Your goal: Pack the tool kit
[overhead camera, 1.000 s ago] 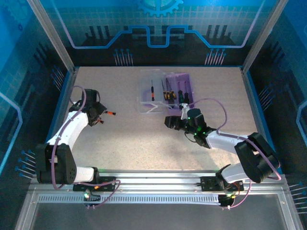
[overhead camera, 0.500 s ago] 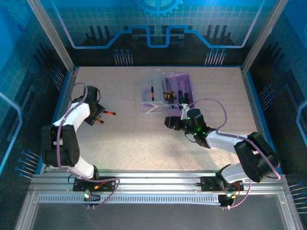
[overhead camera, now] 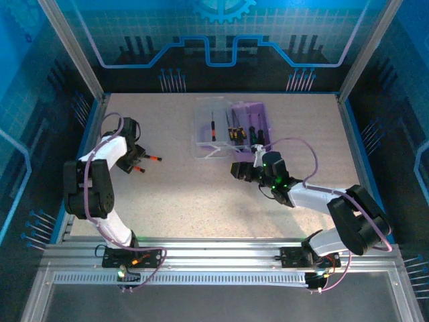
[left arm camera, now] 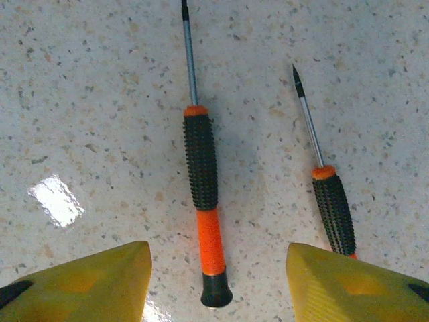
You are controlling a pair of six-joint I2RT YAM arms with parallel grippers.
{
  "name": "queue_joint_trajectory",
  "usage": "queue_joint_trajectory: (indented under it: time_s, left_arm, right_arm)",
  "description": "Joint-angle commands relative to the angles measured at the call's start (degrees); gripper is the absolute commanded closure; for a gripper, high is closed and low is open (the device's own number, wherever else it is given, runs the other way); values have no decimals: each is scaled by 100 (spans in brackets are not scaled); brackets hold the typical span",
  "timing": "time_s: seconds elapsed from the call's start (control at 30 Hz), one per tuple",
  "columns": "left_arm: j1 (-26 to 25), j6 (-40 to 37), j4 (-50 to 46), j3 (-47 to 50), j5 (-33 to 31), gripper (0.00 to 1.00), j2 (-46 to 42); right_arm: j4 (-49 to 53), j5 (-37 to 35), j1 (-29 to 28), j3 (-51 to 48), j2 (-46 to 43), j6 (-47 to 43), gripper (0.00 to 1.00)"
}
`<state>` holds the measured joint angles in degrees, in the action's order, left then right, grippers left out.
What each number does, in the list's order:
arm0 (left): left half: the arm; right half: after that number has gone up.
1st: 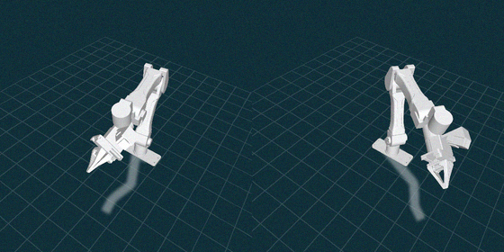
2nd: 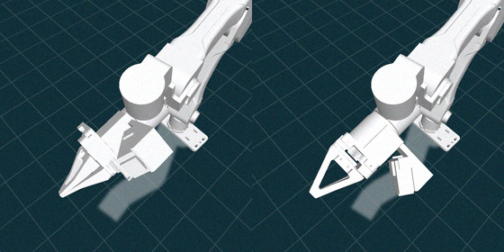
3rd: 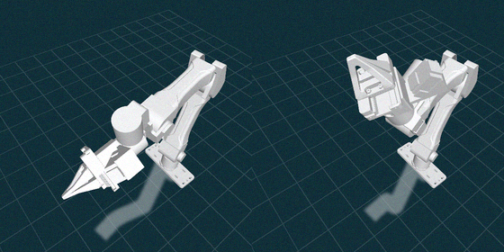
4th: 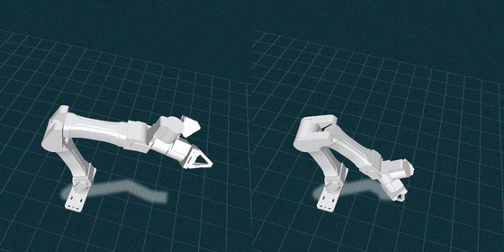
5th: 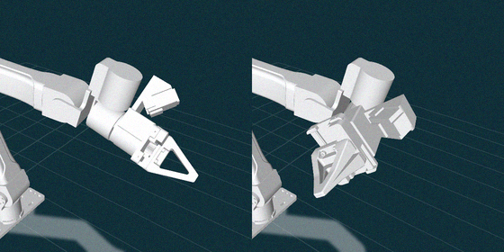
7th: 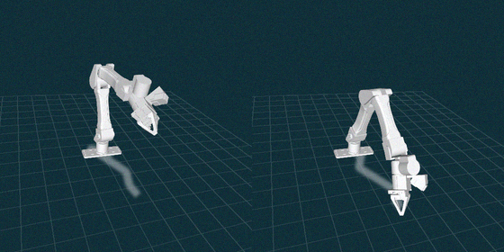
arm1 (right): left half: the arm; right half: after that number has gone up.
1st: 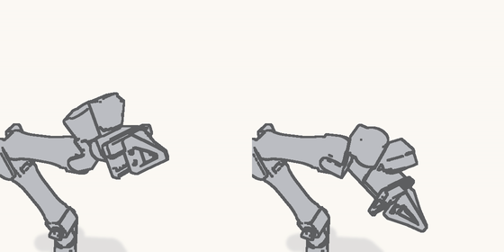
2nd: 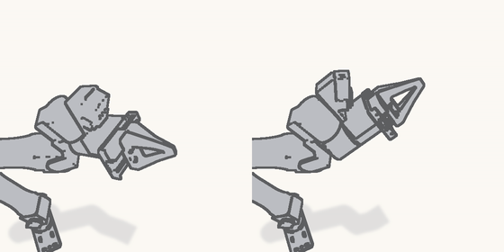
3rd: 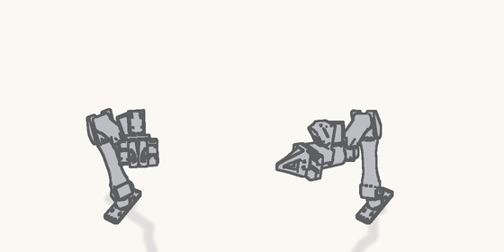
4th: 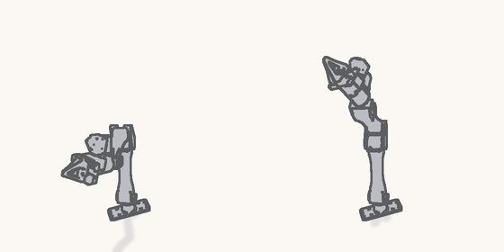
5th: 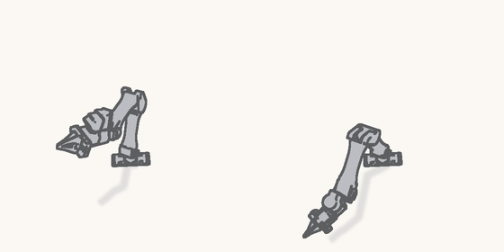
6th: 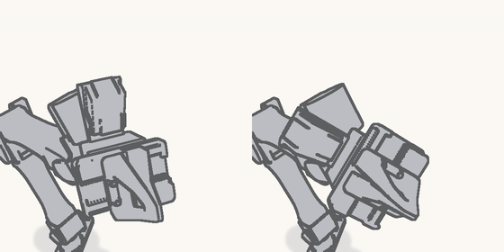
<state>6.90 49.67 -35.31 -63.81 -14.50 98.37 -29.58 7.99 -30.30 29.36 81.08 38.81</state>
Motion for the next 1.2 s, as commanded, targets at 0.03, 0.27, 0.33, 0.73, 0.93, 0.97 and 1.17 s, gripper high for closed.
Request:
queue_joint_trajectory:
  time_s: [0.03, 0.27, 0.33, 0.73, 0.93, 0.97, 1.17]
  left_arm:
    - [198, 63, -15, -74, 113, 46, 271]
    - [365, -4, 208, -37, 196, 52, 499]
    - [387, -34, 315, -12, 269, 54, 549]
    - [452, -53, 647, 314, 579, 70, 763]
    - [462, -137, 798, 495, 536, 82, 612]
    - [462, -142, 813, 521, 533, 82, 583]
    - [462, -239, 853, 698, 615, 84, 241]
  right_arm:
    - [-21, 70, 46, 112, -14, 21, 38]
    - [0, 133, 51, 131, -22, 13, 40]
    - [-5, 128, 54, 131, -17, 13, 40]
    - [-37, 220, 60, 131, -26, 39, 40]
    - [-46, 190, 62, 122, -22, 30, 40]
    - [-68, 215, 60, 115, -14, 30, 40]
    - [-269, 619, 26, 192, 158, 17, 39]
